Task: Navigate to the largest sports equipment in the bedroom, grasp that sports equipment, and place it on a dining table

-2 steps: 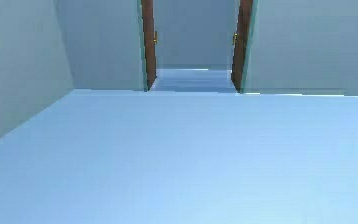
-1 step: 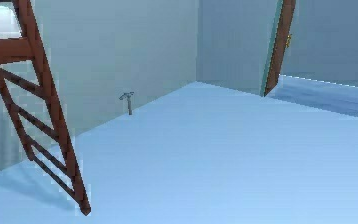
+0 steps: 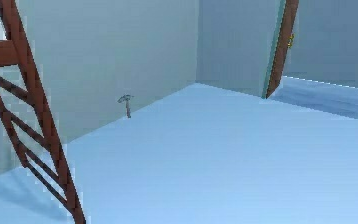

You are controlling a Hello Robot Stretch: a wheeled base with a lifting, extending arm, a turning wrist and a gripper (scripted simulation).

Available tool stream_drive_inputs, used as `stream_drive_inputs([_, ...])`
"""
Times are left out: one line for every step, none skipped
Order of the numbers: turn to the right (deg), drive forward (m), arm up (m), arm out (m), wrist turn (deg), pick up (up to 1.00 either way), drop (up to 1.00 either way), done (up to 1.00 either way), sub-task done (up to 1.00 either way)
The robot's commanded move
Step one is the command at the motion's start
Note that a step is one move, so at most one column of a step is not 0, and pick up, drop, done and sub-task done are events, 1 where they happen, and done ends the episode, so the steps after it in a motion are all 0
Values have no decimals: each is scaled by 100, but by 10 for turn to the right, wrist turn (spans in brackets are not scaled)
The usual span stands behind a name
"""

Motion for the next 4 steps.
stream_drive_inputs([450, 0, 0, 0, 0, 0, 0, 0, 0])
stream_drive_inputs([420, 0, 0, 0, 0, 0, 0, 0, 0])
stream_drive_inputs([0, 75, 0, 0, 0, 0, 0, 0, 0])
stream_drive_inputs([390, 0, 0, 0, 0, 0, 0, 0, 0])
